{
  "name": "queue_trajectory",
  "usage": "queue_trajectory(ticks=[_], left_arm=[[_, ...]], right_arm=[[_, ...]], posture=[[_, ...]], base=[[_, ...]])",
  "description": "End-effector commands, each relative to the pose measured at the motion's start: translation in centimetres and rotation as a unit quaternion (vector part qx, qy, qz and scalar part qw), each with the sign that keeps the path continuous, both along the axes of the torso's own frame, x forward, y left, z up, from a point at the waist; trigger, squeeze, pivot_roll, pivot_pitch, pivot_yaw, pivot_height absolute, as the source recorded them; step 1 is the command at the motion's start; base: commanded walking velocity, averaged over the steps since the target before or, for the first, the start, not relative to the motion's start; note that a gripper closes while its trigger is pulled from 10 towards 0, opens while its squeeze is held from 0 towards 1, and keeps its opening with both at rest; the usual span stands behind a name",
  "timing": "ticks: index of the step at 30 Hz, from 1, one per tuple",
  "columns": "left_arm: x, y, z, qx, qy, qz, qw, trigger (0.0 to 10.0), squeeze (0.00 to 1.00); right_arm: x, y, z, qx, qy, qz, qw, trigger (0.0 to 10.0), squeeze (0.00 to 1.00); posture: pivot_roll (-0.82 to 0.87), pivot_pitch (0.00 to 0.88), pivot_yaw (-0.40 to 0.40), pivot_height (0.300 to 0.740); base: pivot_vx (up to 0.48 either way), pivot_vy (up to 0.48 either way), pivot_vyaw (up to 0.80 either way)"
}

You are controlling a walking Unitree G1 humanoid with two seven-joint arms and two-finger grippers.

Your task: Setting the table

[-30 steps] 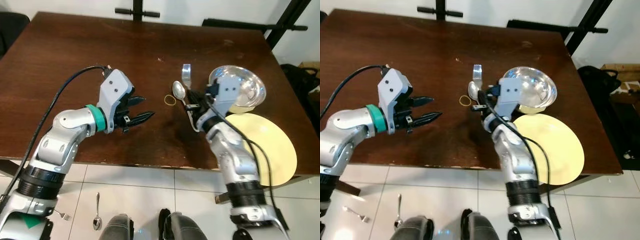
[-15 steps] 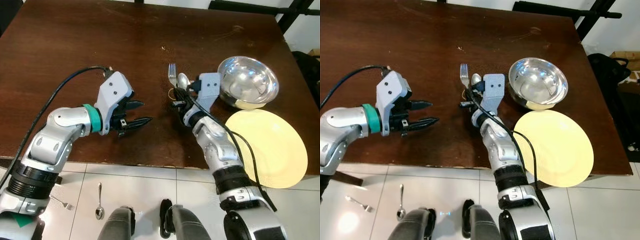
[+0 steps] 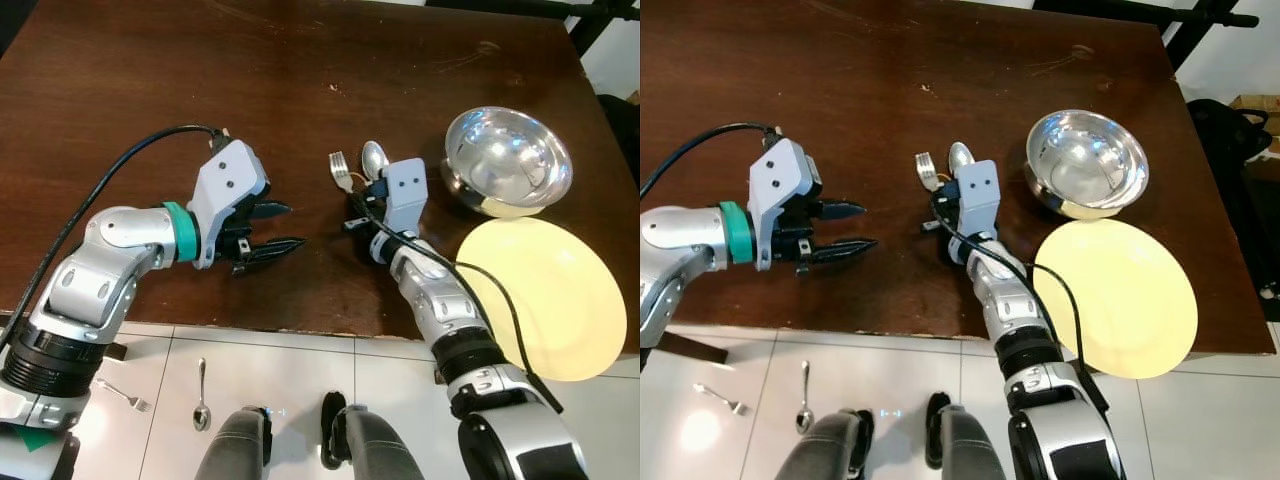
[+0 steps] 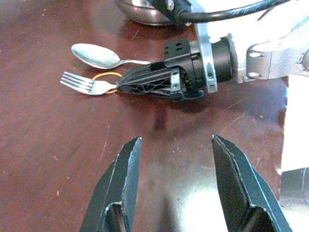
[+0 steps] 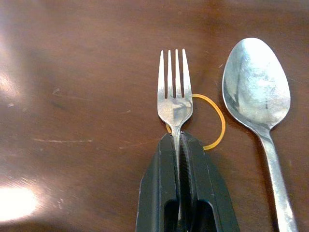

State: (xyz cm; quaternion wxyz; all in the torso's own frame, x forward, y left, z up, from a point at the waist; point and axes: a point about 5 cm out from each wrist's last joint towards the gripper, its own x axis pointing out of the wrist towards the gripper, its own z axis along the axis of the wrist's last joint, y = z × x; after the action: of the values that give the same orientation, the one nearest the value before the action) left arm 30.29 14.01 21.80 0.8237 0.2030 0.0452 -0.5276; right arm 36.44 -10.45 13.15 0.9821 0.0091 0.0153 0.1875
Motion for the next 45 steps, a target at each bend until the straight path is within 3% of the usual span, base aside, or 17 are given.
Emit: queue_trajectory(ticks=[1, 8, 19, 20, 33, 34, 39, 45], left_arm=[[-0.1, 0.0, -0.7, 0.017, 0.014, -0.018, 1.0, 10.0, 0.0], [-0.2, 0.1, -0.9, 0.022, 0.019, -0.021, 0.999, 10.0, 0.0], [-0.3, 0.1, -1.0, 0.016, 0.019, -0.017, 1.0, 10.0, 0.0], [-0.2, 0.1, -1.0, 0.015, 0.018, -0.016, 1.0, 10.0, 0.0], [-0.1, -0.1, -1.0, 0.013, 0.017, -0.014, 1.0, 10.0, 0.0], [-0.1, -0.1, -1.1, 0.014, 0.018, -0.014, 1.0, 10.0, 0.0], [-0.2, 0.0, -1.3, 0.014, 0.02, -0.013, 1.0, 10.0, 0.0], [-0.3, 0.4, -1.3, -0.015, 0.024, 0.014, 1.0, 10.0, 0.0]], right_arm=[[0.0, -0.8, -0.7, -0.013, 0.011, -0.009, 1.0, 10.0, 0.0], [0.4, -1.7, -0.5, -0.019, 0.006, -0.019, 1.0, 10.0, 0.0], [0.3, -1.5, -1.0, -0.019, 0.006, -0.012, 1.0, 10.0, 0.0], [0.3, -1.4, -1.0, -0.017, 0.006, -0.01, 1.0, 10.0, 1.0], [0.6, -1.7, -0.5, -0.009, -0.003, -0.019, 1.0, 10.0, 1.0], [0.6, -1.8, -0.2, -0.005, -0.009, -0.021, 1.0, 10.0, 0.0], [0.6, -2.1, 0.2, 0.001, -0.019, -0.021, 1.0, 10.0, 0.0], [-1.1, -3.2, 2.9, 0.071, -0.078, -0.031, 0.994, 10.0, 0.0]], posture=[[0.3, 0.181, 0.003, 0.74], [0.3, 0.177, 0.004, 0.74], [0.3, 0.174, 0.001, 0.74], [0.3, 0.174, 0.001, 0.74], [0.29, 0.174, -0.001, 0.74], [0.29, 0.175, 0.0, 0.74], [0.28, 0.173, 0.006, 0.74], [0.26, 0.162, 0.019, 0.74]], base=[[0.0, 0.0, 0.0], [0.0, 0.0, 0.0], [0.0, 0.0, 0.0], [0.0, 0.0, 0.0], [0.0, 0.0, 0.0], [0.0, 0.0, 0.0], [0.0, 0.0, 0.0], [0.0, 0.0, 0.0]])
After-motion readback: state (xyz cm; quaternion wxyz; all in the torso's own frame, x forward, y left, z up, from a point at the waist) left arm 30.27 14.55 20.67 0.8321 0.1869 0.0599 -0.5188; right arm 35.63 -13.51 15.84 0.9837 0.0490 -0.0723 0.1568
